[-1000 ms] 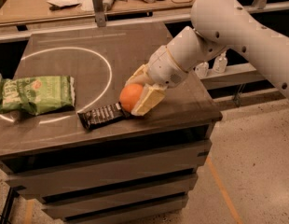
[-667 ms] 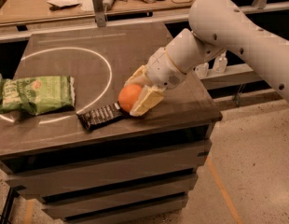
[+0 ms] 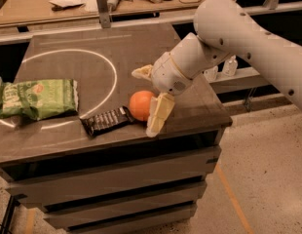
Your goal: Move orange near rxbar chocolate
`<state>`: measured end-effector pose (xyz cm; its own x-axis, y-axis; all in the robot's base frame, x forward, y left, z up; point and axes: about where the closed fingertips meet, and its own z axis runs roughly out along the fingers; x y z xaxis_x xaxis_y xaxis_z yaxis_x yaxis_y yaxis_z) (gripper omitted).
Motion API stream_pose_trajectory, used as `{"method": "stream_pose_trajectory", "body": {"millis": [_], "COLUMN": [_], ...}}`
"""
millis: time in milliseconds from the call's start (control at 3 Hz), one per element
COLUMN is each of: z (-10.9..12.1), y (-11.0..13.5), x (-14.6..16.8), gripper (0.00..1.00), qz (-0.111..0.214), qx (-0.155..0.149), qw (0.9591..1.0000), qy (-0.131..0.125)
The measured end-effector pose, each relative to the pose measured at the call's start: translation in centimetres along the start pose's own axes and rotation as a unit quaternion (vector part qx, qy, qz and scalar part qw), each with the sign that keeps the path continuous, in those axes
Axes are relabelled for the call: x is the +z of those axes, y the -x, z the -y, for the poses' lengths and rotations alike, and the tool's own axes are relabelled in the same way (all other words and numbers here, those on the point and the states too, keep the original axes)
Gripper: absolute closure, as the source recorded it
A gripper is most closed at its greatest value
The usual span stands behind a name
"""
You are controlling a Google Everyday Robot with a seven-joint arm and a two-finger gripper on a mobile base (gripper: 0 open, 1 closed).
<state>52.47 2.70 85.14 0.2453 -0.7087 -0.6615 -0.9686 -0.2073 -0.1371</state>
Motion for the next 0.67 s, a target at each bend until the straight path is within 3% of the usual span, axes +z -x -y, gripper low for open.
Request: {"method": "stream_pose_trajectory", "body": {"millis": [333, 667], "z": [0.5, 1.3], "y": [-1.1, -4.9], "x": [-1.4, -4.8], "gripper": [0.00, 0.00], "qz": [0.014, 0.071], "qx": [0.010, 0.045], "qw": [0.9998, 0.9954], "qy": [-0.013, -0.046]}}
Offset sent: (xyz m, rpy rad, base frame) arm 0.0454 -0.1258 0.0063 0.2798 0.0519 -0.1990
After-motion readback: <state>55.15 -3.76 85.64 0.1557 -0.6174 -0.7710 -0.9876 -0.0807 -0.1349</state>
